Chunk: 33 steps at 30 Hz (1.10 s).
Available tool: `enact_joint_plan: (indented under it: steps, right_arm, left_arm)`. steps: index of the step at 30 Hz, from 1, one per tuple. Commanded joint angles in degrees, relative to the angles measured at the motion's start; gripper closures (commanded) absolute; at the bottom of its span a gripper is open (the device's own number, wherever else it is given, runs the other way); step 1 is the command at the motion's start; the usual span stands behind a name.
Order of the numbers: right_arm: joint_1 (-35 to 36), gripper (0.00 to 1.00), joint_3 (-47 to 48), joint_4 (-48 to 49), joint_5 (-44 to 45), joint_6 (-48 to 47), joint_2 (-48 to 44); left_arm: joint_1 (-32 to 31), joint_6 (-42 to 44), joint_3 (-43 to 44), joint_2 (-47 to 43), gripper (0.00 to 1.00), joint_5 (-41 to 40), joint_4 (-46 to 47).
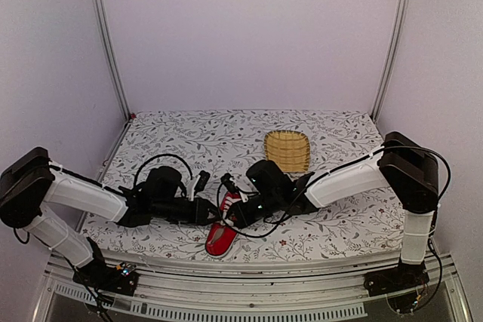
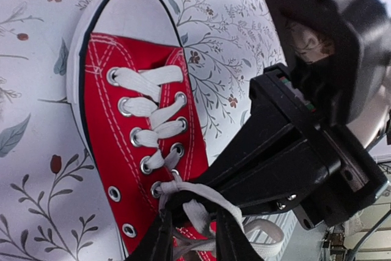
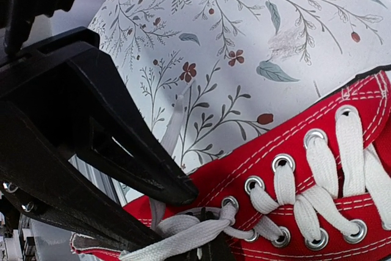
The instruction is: Tie the shoes
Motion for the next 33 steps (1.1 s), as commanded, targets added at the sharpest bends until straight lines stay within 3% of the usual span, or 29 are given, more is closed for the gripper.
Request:
enact_joint_plan:
  steps: [1, 10, 19, 25, 33]
  right_arm:
    - [0.18, 0.98, 0.26, 0.66, -0.17, 0.07, 1.02]
    - [0.27, 0.98, 0.42, 0.68, -0.04, -0.36, 0.81]
    - [0.27, 0.96, -0.29, 0.40, 1.50, -0.71, -0.60]
    - [0.26, 0.75, -2.67, -0.40, 4.13, -0.72, -4.11]
    - [0.17, 0.59, -6.64, -1.32, 7.20, -0.71, -9.76]
  left_arm:
    - [0.50, -0.02, -0.67, 1.37, 0.78, 2.41, 3.03]
    - [0.52, -0.74, -0.59, 3.35, 0.99, 4.96, 6.44]
    - [0.69, -1.58, -0.87, 1.13, 1.00, 0.72, 4.03]
    - [1.05, -2.34, -1.64, -1.20, 1.00, -3.72, 0.29]
    - [1.39, -2.51, -2.17, -2.24, 1.00, -4.35, -0.17]
